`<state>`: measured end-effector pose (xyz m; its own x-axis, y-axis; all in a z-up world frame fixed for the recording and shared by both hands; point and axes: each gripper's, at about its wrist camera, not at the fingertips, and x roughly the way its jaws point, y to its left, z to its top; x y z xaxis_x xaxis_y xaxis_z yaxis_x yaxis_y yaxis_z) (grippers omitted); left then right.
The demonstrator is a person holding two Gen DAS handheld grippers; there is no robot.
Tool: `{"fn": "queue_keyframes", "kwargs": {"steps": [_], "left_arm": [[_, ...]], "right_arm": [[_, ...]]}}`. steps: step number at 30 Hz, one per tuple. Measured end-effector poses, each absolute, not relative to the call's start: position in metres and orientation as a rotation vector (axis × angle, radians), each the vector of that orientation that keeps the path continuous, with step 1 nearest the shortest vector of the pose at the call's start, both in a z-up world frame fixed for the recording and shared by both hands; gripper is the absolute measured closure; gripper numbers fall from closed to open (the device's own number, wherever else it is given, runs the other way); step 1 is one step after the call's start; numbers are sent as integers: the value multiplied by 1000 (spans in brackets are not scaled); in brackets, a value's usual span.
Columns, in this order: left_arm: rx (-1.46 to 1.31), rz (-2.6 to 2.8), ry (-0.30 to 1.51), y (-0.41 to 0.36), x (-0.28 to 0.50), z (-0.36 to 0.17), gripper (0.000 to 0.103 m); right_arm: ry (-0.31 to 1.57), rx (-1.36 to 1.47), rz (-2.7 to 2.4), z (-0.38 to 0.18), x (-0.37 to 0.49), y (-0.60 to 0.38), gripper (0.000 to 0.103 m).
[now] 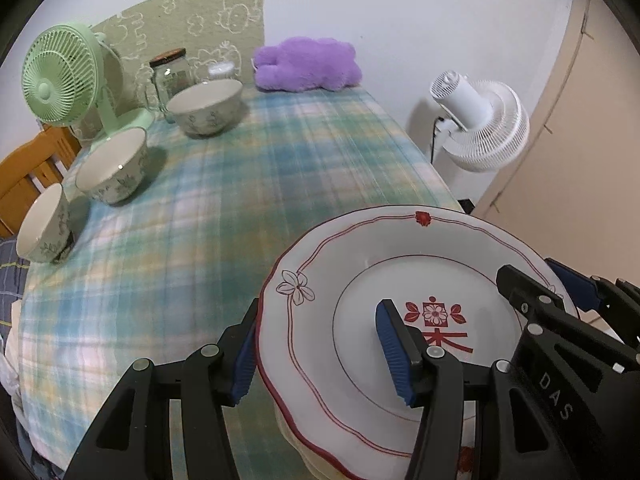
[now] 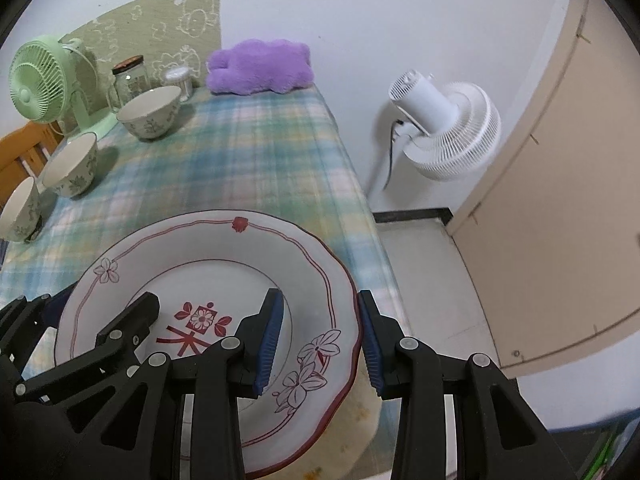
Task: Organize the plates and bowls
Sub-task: 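Lift the red-rimmed plate and carry it over the yellow-flower plates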
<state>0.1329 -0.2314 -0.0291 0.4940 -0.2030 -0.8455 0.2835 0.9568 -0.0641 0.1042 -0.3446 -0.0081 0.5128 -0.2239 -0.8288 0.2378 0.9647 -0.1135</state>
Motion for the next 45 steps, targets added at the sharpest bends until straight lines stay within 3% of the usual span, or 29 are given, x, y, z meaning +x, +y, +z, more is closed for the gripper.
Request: {"fn": "queue_keyframes", "kwargs": {"steps": [21,45], "left_arm": [[28,-160,1134,-262,112,-64,48],[75,21,1077,-268,98,-68,46]], "right_arm": [[1113,-6,-147,-48,93,-387,62],[1128,12,23,-63,104,-409,63]]}}
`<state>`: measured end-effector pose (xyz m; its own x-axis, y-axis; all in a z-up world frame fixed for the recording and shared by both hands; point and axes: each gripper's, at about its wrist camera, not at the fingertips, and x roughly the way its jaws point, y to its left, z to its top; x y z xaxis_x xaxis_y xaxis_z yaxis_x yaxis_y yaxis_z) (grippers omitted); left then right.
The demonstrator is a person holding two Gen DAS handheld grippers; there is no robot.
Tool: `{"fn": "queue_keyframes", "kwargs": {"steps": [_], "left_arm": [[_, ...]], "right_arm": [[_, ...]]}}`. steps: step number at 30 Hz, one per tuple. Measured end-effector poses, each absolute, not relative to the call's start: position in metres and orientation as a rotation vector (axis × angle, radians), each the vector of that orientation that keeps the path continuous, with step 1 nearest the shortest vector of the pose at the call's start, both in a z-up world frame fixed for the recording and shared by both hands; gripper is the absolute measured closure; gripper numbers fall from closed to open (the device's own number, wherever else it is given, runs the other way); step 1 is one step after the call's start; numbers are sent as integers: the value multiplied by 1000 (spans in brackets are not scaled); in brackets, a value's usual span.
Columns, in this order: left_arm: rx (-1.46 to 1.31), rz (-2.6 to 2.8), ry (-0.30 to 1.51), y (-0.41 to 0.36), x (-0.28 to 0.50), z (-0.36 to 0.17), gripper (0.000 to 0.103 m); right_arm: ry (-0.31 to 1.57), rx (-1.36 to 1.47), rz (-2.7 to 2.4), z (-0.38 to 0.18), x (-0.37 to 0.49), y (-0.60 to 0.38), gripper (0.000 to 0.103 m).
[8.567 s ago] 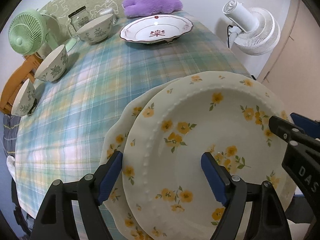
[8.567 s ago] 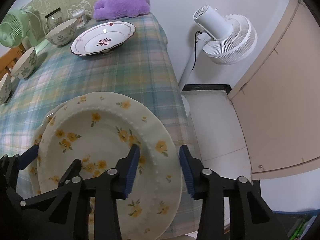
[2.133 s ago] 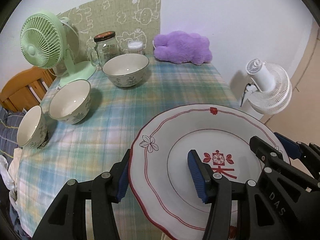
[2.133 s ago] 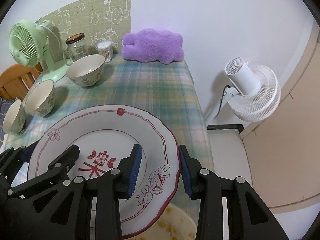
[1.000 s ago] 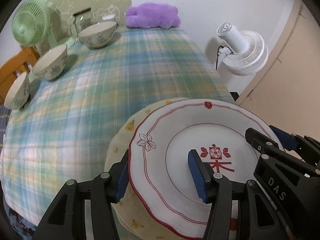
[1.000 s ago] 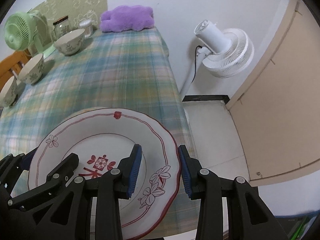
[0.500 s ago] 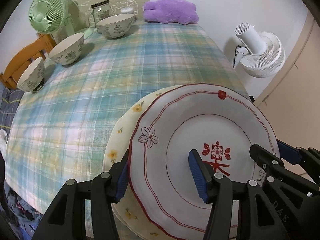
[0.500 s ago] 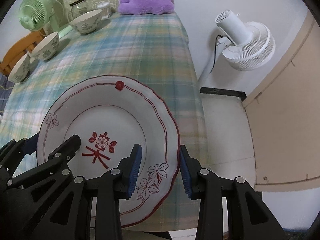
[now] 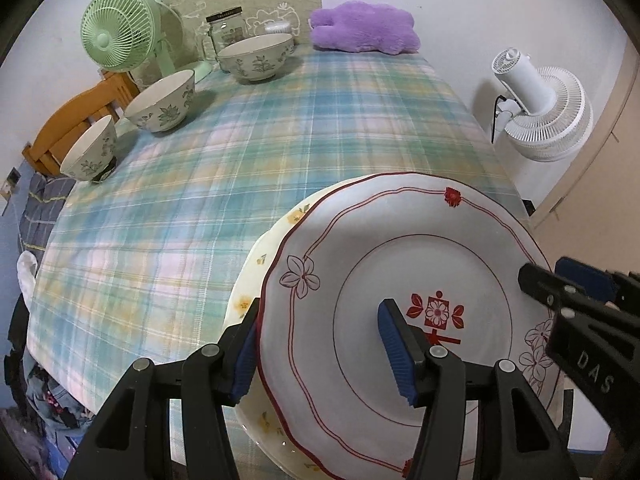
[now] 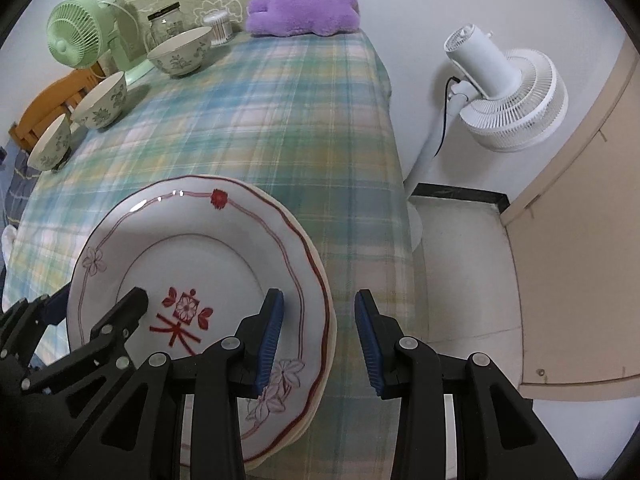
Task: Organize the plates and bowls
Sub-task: 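Lift the red-rimmed plate and carry it over the yellow-flower plates, then lower the red-rimmed plate onto the yellow-flower plates and open the left gripper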
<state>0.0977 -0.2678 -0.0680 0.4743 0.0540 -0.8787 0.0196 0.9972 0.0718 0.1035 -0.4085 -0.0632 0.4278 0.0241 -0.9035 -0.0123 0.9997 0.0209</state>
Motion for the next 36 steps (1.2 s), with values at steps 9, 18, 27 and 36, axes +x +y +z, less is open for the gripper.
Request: {"fn": "queue_keyframes", "kwargs": {"steps": [9,18,27,36], "left_arm": [[153,76,1086,-272,101,-72,46],[164,116,1100,-272,108,-74,44],[101,59,1111,-265,111,-72,25],[73,-55,1045,-260,113,-52,10]], "right_arm": [[1111,-45,69,-62,116,-395,75],[1104,-87,79,-63,118,-385,75],[1100,-79,100,-64,122,-378,72],[1059,-51,92,-44,122,-373,33]]}}
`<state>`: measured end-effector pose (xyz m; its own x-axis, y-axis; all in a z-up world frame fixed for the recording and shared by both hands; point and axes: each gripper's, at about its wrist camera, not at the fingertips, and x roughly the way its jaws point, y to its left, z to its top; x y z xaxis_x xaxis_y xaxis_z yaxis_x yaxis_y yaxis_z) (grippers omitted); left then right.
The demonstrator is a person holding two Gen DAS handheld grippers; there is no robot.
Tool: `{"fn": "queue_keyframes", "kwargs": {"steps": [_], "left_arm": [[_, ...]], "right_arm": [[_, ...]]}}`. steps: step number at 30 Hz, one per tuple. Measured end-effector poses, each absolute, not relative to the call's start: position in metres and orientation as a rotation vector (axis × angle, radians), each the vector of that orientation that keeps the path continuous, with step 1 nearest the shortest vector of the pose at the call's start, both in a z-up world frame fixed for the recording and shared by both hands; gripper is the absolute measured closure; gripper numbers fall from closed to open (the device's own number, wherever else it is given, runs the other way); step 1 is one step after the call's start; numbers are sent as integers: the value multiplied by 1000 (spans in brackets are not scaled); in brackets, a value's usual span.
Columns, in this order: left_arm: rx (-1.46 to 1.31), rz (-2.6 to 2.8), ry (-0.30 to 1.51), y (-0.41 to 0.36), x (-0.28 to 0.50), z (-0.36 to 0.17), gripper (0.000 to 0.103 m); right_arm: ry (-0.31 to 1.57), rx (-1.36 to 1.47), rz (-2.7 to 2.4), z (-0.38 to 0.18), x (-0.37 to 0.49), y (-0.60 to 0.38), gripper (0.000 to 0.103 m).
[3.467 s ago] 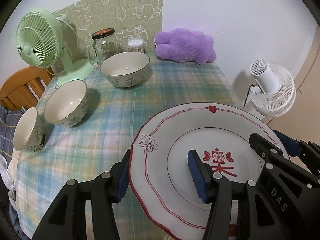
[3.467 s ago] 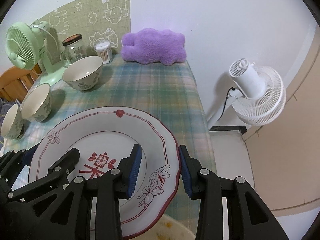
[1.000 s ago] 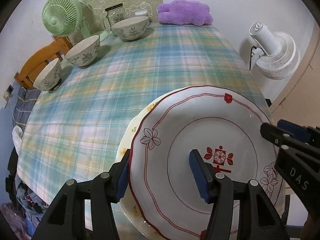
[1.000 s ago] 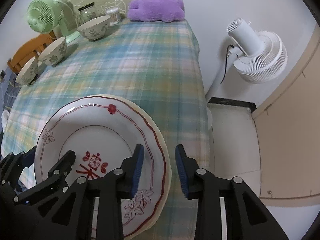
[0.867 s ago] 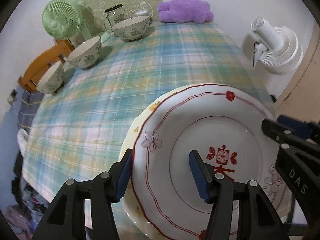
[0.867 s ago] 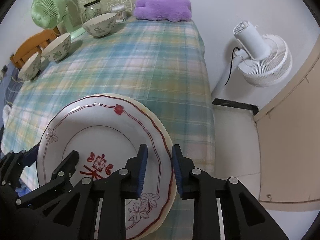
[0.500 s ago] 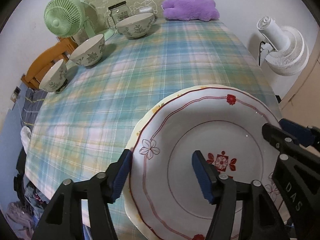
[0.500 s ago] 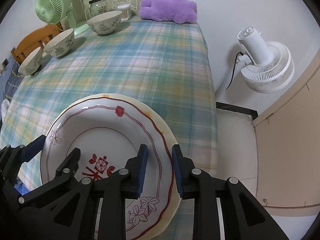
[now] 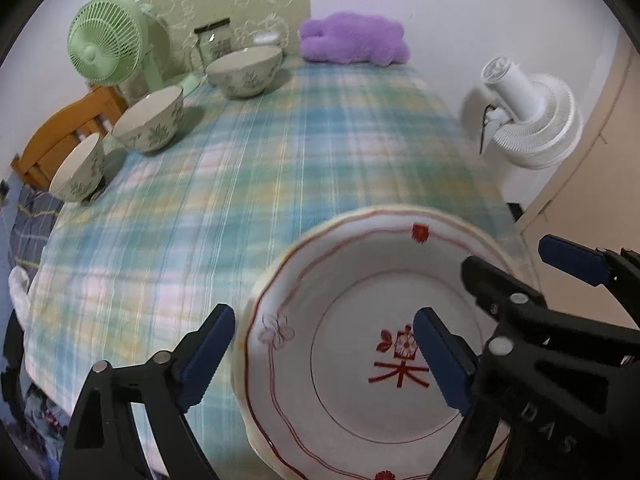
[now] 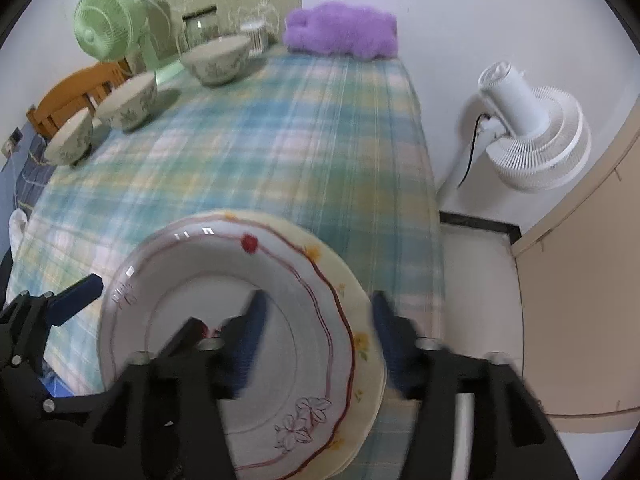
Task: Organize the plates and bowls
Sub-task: 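Lower the red-rimmed plate onto the yellow-flower plates and open the left gripper, then move both grippers to the large grey shallow bowl beside the green fan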
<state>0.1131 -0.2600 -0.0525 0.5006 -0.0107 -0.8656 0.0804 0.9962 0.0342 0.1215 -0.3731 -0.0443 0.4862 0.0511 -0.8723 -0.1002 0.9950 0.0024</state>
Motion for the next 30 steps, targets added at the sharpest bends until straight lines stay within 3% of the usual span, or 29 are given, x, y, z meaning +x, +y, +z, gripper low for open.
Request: {"fn": "queue_keyframes", "kwargs": {"steps": [10,30], "left_arm": [[85,-168,974,-217,127,-23,10],[55,-231,917,-56,170,2,11]], "right_arm": [[967,-9,33,-11,123,-336,32],[908,46,-64,17,159,-178,30]]}}
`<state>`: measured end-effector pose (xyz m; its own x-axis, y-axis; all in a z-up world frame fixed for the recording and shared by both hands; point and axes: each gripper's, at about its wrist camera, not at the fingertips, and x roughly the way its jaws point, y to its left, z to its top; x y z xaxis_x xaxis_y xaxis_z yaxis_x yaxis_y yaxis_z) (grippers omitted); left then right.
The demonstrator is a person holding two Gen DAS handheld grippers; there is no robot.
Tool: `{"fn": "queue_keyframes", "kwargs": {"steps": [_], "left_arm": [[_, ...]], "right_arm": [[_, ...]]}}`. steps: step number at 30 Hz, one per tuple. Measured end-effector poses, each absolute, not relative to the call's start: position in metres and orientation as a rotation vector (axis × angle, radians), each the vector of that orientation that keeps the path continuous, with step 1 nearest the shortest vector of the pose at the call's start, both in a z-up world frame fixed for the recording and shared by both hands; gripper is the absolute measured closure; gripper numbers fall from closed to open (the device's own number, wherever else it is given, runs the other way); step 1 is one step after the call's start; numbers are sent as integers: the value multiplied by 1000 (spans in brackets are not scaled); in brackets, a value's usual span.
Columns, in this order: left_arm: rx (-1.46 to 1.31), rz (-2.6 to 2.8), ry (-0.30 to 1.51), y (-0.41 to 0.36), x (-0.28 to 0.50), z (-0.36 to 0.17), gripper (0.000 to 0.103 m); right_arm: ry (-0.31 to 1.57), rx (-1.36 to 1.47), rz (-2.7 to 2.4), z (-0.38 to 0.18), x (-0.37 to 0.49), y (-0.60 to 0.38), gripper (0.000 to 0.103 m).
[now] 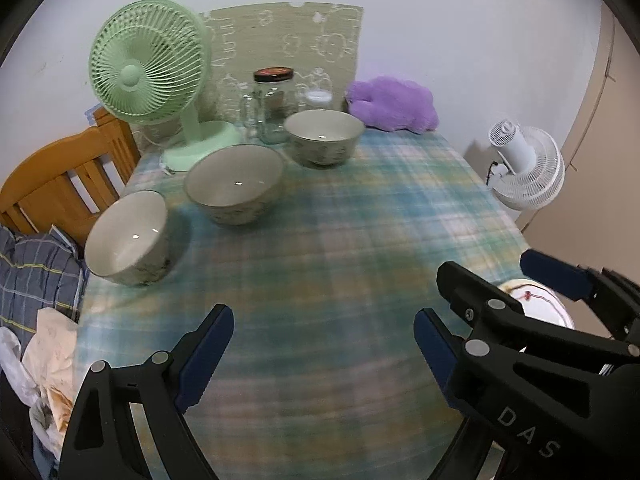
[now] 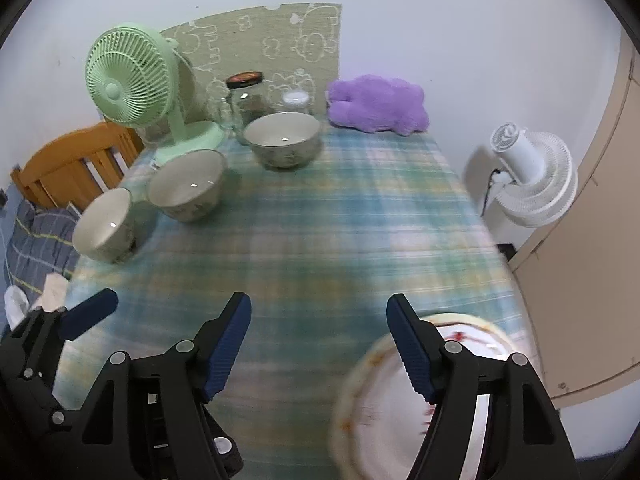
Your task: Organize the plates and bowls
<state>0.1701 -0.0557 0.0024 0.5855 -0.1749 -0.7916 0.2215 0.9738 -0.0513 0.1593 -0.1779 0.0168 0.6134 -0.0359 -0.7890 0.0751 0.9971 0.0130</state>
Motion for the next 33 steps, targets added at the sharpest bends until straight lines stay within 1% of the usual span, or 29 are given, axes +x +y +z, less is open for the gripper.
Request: {"fn": "queue_keyframes", "kwargs": {"steps": [13,19,20,23,27,29,30,32,33], "left_arm": [[65,-129,888,35,220,0,12],[46,-15,891,77,252,-8,13],[34,4,899,85,257,-11,17],[13,34,917,104,270,-18,22],[0,85,916,124,284,-25,24],[-8,99,923,132,294,-32,29],[-12,106,930,137,299,-36,30],[-12,113,946,143,305,-43,37],[-10,114,950,144,306,-45,39]], "right_arm": [[891,130,-29,12,213,-91,30],[881,87,0,7,248,-46,30],[882,84,11,5,254,-39,30],[888,95,32,-1,271,-22,30],[885,100,44,-9,290,-2,30],[887,107,52,-12,297,5,30],[892,111,56,-16,303,10,31],[907,109,62,-22,312,19,37],[916,102,62,-26,315,23,42]]}}
